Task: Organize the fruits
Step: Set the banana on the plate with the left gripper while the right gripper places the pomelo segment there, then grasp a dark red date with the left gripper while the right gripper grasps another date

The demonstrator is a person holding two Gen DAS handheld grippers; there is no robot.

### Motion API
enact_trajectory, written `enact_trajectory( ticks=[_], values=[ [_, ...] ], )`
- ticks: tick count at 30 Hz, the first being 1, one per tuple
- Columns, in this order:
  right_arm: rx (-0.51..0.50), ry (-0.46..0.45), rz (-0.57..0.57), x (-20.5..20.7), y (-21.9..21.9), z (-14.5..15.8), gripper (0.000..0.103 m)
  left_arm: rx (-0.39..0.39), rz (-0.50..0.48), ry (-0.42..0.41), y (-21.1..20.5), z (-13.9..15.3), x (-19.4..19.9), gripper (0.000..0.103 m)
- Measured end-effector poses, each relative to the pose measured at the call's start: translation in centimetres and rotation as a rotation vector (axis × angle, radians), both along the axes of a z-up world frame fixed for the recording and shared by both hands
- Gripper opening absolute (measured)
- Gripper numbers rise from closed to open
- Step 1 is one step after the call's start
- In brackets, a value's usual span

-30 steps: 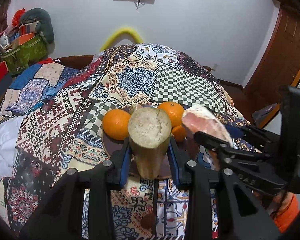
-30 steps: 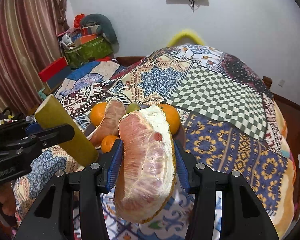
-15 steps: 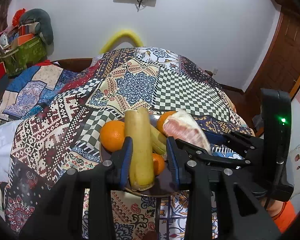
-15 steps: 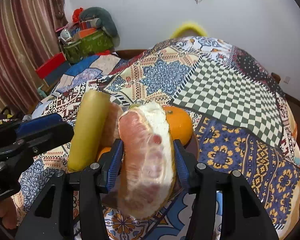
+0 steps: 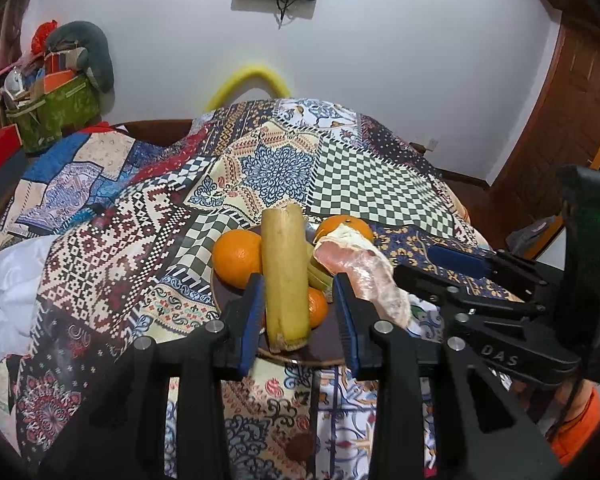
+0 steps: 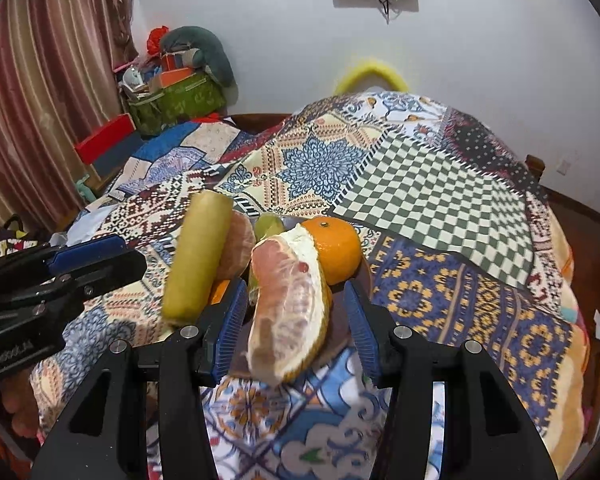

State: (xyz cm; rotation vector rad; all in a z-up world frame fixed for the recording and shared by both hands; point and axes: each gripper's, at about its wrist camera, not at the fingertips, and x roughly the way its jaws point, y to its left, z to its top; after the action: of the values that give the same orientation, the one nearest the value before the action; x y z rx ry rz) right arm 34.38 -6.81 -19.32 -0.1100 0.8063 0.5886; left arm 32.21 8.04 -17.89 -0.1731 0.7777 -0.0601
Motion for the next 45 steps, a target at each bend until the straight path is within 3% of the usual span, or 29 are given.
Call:
enact_trajectory(
  ticks=[9,17,22,34,41,45],
  values=[
    [-0.002,-0.067,-0.022,-3.7,-2.6,3.1,0.047,0.009,0.001,-0.039,-0.5,2.7,-4.2,0.034],
    [-0.02,-0.094,-0.063,-6.4,-5.7,3.9,0.048,0.022,0.006,-0.021,-0.6,2.6,-7.7,0.035],
    [-0.058,-0.041,-0.096,-6.8,-7.4,1.4,0.048,-0.013,0.021,0.031,-0.6,0.5,-8.6,0.036],
    [-0.076,0.095,-0.128,-8.4,-9.9,-3.8,0.048,-0.013,0.013,0.195,-1.4,-6.3,-8.3,0.036],
    [-0.09,0.104,-0.133,-7.6,-10.1,-4.7,0.048,-0.02,-0.005,0.227,-2.0,-8.3,-7.3,0.036],
    [-0.082,0.108,-0.129,-6.6,-9.7,-4.9,0.048,-0.029,-0.002,0.218,-2.0,-8.9,-7.0,0.026]
  ],
)
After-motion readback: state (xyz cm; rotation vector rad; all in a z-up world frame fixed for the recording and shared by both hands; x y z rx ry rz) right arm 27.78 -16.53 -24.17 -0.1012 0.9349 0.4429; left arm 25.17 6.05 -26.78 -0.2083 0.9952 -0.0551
